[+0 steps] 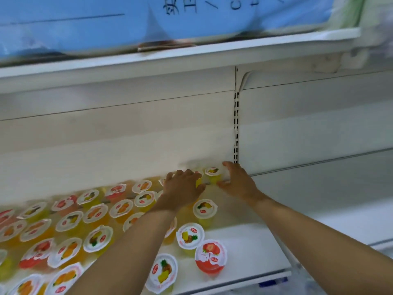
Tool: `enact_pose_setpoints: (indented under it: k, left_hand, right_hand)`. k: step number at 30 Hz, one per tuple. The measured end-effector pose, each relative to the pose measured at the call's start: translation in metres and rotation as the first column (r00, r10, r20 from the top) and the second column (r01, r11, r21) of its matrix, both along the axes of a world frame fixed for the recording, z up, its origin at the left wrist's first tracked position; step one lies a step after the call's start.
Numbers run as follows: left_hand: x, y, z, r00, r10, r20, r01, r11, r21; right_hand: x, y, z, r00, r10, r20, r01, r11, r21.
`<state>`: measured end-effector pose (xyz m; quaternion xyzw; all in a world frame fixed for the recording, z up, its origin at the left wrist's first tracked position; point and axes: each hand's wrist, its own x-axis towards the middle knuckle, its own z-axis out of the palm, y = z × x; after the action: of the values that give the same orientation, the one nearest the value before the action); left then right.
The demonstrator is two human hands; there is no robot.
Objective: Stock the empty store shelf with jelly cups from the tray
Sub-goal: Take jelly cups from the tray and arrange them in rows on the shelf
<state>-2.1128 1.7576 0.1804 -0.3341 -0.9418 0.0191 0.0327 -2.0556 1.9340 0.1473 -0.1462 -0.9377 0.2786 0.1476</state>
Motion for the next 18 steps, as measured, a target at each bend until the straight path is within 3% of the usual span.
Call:
enact_pose_setpoints:
  k: [3,6,9,12,15,18]
  left_hand:
    - [0.006,-0.006,0.003,0.998,-0.011,0.058,0.007,0.998,0.061]
    - [0.038,-0.01,0.016,0.997,-0.065,0.038,0.054,0.969,0.242]
    - [0.095,-0.015,0.015,0.981,-0.143,-0.132,0.187,0.874,0.449]
    - [0.154,-0.016,-0.006,0.917,-0.31,-0.252,0.397,0.772,0.496]
    - [0.199,-0.008,-0.029,0.881,-0.426,-0.206,0.463,0.684,0.563]
    - [0.243,0.007,-0.056,0.855,-0.514,-0.065,0.451,0.677,0.581]
  right_hand:
    - [0.041,-0.006,0.011,0.999,-0.017,-0.031,0.02,0.995,0.1]
    - [0.094,-0.018,0.021,0.993,-0.053,-0.102,0.074,0.974,0.215]
    - [0.158,-0.027,0.014,0.968,-0.078,-0.24,0.15,0.942,0.3]
    - [0.226,-0.031,-0.007,0.95,-0.142,-0.277,0.237,0.907,0.348]
    - [0.284,-0.034,-0.026,0.94,-0.203,-0.275,0.297,0.883,0.364]
    - [0.344,-0.034,-0.048,0.918,-0.296,-0.262,0.376,0.859,0.348]
